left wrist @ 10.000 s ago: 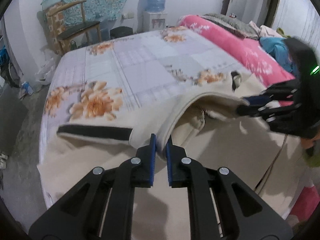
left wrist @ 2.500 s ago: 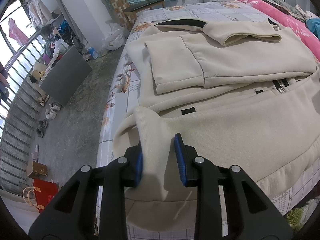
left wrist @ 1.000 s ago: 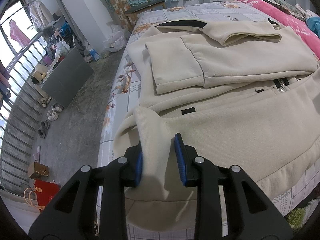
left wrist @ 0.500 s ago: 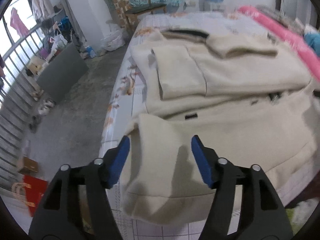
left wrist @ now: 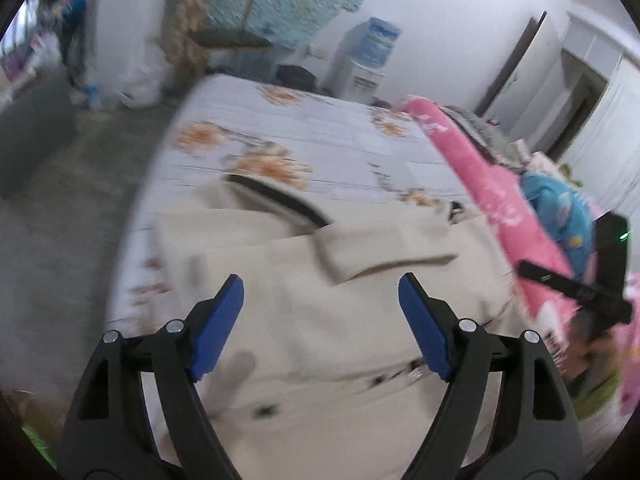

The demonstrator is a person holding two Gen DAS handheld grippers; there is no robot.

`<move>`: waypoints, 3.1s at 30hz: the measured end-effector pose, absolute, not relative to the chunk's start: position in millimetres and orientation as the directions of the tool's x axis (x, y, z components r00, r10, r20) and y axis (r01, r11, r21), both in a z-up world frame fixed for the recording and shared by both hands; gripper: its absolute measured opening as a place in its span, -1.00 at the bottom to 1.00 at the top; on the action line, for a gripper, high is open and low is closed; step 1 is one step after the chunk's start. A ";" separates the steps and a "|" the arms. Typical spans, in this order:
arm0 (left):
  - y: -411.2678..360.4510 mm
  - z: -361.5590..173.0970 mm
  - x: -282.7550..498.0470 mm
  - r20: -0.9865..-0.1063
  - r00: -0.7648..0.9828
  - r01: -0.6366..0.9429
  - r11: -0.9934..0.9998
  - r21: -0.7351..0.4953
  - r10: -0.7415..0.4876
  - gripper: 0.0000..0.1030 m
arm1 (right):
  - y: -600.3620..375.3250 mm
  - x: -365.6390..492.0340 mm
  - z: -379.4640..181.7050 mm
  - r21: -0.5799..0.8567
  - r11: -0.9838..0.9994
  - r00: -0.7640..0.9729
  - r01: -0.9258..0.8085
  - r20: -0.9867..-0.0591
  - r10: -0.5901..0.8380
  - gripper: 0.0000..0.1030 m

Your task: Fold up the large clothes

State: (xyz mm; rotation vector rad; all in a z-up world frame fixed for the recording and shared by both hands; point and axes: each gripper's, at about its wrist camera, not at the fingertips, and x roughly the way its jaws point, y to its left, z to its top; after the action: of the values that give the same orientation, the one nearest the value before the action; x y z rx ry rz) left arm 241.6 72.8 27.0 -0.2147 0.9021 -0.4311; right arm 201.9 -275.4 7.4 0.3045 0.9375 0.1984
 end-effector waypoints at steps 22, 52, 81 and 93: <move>34.6 -46.7 335.6 -0.741 0.412 0.179 0.844 -0.505 -0.531 -0.81 | -286.7 280.4 -59.3 0.558 0.826 0.508 0.080 -0.736 0.448 -0.85; 26.7 -34.5 330.5 -0.770 0.567 0.255 0.951 -0.172 -0.291 -0.71 | -283.9 289.8 -64.6 0.476 0.873 0.492 0.107 -0.788 0.369 -0.74; 122.5 17.2 167.5 -0.766 0.599 0.183 0.971 -0.153 -0.234 -0.15 | -185.5 160.4 -19.3 0.080 0.943 0.496 -0.324 -0.834 0.241 0.29; 150.0 -47.4 104.0 -0.816 0.528 0.061 0.969 -0.240 -0.235 -0.15 | -166.1 100.2 -61.7 0.111 0.919 0.421 -0.378 -0.863 0.278 0.42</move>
State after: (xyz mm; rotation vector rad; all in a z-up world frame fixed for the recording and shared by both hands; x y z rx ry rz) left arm 104.0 150.0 -47.4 -0.1903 1.0002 -0.1783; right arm 100.2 -166.1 -61.7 -0.1060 1.0595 0.4120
